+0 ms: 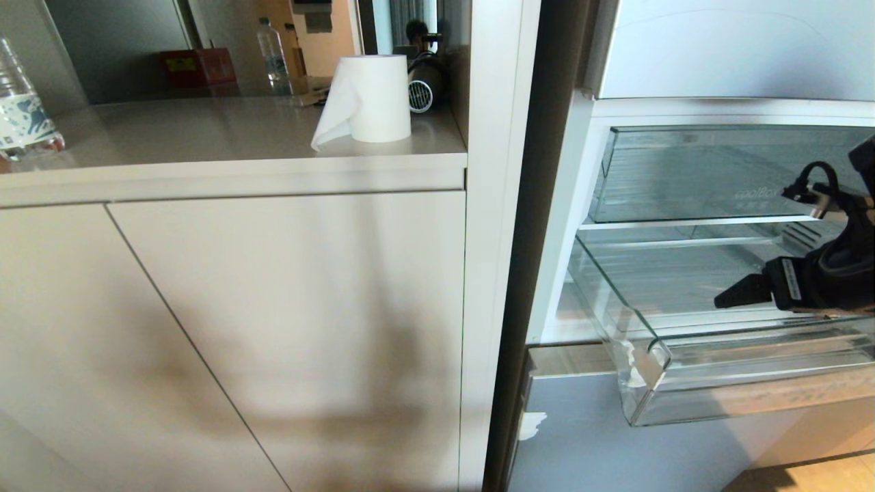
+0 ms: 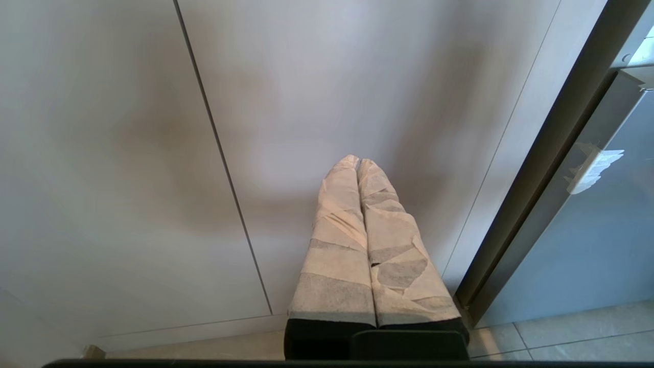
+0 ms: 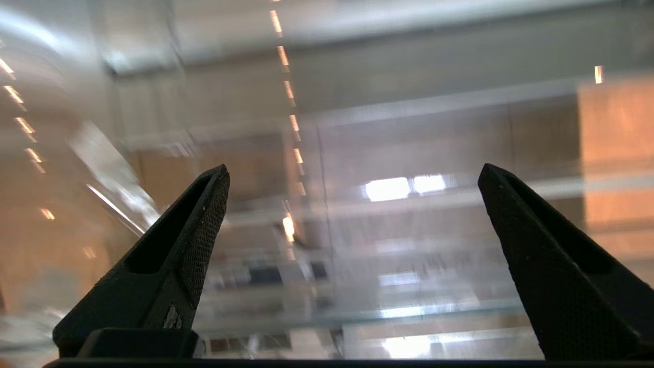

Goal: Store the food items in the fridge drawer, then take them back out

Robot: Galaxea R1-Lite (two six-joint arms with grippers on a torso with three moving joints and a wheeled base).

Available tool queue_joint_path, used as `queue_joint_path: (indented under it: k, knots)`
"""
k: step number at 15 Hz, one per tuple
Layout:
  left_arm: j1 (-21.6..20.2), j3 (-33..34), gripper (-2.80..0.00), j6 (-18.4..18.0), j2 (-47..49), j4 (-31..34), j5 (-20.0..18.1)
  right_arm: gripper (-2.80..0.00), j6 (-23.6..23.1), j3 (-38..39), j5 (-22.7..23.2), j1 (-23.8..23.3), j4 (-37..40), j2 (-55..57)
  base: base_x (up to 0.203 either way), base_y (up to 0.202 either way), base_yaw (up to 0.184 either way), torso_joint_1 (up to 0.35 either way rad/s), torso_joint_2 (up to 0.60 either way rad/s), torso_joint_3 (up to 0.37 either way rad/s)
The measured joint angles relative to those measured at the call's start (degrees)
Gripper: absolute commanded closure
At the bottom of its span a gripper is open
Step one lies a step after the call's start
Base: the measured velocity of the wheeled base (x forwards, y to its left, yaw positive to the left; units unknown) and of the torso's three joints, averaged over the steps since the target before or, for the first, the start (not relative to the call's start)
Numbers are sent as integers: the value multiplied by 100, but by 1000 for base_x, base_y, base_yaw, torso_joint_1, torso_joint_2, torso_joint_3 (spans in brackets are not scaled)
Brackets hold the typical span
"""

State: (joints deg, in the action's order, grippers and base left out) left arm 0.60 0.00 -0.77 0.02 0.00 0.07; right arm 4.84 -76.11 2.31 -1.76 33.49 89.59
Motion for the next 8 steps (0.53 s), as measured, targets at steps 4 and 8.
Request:
queue_joint_path:
  k: [4, 8]
  knots:
    - [0, 0, 0, -2, 0, 0, -2, -280, 160, 5, 68, 42, -528, -348, 0, 0, 0, 0, 0, 0]
    - [0, 0, 0, 0, 0, 0, 0, 0, 165, 209, 69, 55, -524, -1210, 0, 0, 0, 0, 0, 0]
